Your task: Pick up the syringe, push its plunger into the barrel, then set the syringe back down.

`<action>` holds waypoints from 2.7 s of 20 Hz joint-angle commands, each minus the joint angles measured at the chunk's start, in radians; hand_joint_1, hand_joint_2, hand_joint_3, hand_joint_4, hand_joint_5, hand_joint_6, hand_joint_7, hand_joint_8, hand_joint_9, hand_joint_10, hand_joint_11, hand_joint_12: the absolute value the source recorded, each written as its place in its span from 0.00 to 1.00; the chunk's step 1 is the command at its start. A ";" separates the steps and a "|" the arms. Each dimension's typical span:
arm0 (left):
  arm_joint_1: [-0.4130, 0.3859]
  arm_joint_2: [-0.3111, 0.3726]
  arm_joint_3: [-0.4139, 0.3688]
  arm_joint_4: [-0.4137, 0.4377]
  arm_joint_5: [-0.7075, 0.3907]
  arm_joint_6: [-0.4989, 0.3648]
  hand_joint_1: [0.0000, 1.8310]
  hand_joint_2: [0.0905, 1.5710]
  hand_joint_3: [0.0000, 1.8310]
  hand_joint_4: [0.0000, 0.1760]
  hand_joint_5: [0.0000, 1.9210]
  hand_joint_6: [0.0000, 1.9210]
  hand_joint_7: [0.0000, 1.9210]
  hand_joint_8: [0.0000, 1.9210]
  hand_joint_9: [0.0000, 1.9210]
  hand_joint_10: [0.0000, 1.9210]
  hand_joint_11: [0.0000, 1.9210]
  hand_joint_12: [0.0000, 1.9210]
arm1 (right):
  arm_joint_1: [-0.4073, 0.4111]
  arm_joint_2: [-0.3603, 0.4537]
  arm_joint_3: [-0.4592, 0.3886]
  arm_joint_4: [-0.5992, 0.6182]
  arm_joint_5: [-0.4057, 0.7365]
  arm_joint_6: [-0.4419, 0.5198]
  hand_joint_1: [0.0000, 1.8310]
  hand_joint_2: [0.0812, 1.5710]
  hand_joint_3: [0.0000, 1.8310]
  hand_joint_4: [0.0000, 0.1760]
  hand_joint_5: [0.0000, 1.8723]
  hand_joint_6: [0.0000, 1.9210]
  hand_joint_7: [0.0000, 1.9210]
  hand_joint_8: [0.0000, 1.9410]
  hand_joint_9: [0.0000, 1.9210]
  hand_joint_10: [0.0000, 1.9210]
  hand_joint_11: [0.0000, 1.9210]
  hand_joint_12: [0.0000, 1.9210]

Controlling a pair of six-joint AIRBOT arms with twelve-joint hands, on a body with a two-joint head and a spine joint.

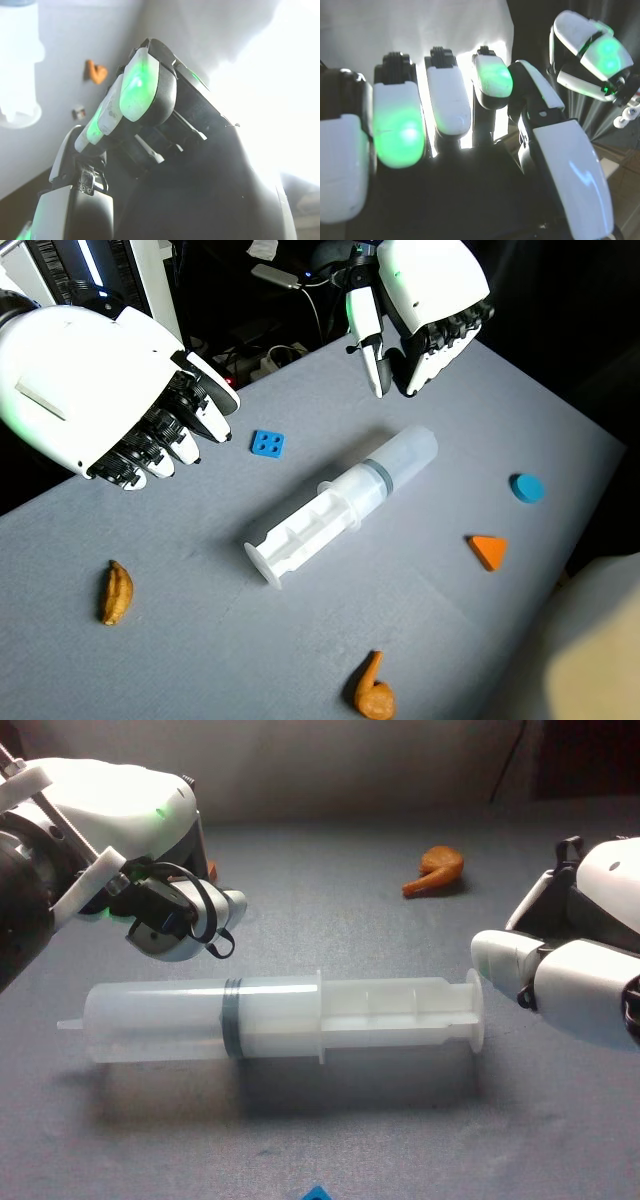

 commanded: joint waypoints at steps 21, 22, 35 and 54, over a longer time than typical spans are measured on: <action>0.181 -0.066 -0.128 0.184 -0.288 -0.104 0.41 0.55 0.00 0.54 0.08 0.00 0.07 0.00 0.05 0.00 0.00 0.25 | 0.009 -0.012 0.000 -0.067 0.026 0.126 0.07 0.61 0.00 0.73 0.06 0.00 0.06 0.00 0.03 0.00 0.00 0.36; 0.181 -0.090 -0.122 0.184 -0.342 -0.112 0.42 0.55 0.00 0.54 0.08 0.00 0.06 0.00 0.04 0.00 0.00 0.23 | 0.008 -0.013 0.000 -0.067 0.026 0.128 0.07 0.61 0.00 0.73 0.06 0.00 0.06 0.00 0.02 0.00 0.00 0.35; 0.302 -0.347 -0.055 0.263 -0.703 -0.333 0.45 0.56 0.00 0.55 0.04 0.00 0.03 0.00 0.02 0.00 0.00 0.21 | 0.005 -0.019 0.000 -0.067 0.027 0.142 0.07 0.62 0.00 0.72 0.05 0.00 0.05 0.00 0.02 0.00 0.00 0.31; 0.422 -0.511 0.162 0.291 -0.628 -0.391 0.46 0.56 0.00 0.55 0.04 0.00 0.04 0.00 0.02 0.00 0.00 0.24 | 0.005 -0.026 0.000 -0.067 0.042 0.161 0.07 0.62 0.00 0.71 0.05 0.00 0.04 0.00 0.02 0.00 0.00 0.33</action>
